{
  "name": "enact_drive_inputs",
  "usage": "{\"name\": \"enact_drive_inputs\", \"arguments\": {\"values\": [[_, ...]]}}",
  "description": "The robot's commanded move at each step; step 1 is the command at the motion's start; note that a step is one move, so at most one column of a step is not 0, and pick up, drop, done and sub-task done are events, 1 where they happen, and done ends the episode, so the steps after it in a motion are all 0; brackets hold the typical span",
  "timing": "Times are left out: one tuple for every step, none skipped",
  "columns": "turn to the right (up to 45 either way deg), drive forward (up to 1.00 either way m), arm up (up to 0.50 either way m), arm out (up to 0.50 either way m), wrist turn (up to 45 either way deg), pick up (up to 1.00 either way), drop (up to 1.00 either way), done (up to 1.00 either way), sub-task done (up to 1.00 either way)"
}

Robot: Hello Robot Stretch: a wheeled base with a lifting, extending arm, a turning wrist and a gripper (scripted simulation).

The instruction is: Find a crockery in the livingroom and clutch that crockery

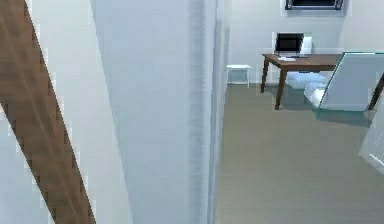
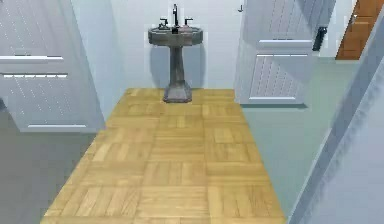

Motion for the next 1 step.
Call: {"name": "enact_drive_inputs", "arguments": {"values": [[-45.0, 0.0, 0.0, 0.0, 0.0, 0.0, 0.0, 0.0, 0.0]]}}
